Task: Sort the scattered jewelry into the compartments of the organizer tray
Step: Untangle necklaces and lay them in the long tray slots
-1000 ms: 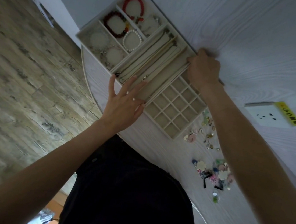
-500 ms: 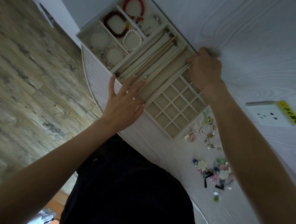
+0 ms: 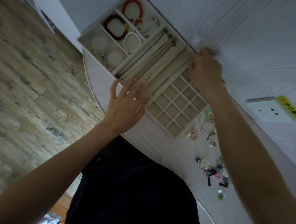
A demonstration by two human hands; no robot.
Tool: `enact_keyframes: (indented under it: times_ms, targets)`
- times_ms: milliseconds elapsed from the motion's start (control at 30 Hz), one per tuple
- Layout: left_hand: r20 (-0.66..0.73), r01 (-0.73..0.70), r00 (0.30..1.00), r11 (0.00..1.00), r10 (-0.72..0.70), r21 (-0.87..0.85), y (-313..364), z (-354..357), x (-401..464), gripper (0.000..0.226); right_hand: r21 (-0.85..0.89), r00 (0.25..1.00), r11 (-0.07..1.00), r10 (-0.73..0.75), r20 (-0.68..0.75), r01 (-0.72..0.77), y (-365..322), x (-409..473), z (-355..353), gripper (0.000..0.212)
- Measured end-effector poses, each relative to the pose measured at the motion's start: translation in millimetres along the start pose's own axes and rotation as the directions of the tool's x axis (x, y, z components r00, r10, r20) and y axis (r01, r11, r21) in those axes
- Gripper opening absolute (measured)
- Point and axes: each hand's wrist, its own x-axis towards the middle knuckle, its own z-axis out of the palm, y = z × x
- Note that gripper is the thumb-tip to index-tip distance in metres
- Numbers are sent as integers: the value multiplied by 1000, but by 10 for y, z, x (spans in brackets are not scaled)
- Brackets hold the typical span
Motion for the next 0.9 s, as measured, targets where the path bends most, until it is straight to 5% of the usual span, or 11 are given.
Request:
enact_keyframes:
  times_ms: [233,433,633,767,900]
  targets:
    - [-90,-178,984,923,156,-341,413,-261,170,18,464,904,876,300,-304,-134,57,-1001,-113,29]
    - [-124,-424,903,812,411,-400,1174,-202,302,14,339,779,904,405,-478,-262,155,-2263,243,28]
    - [149,-528,771,753,619,-393,1764,172,185,29,333,641,781,624,-447,-528,299,-3212,627,21]
    - [342,-497,721,793,603,-351,2036,402,108,36,409,545,630,776,-317,-660,427,-3590,828,24]
    - [369,-474,727,811,580,-342,2183,552,139,41,491,576,580,798,-180,-650,578,-3677,954,40]
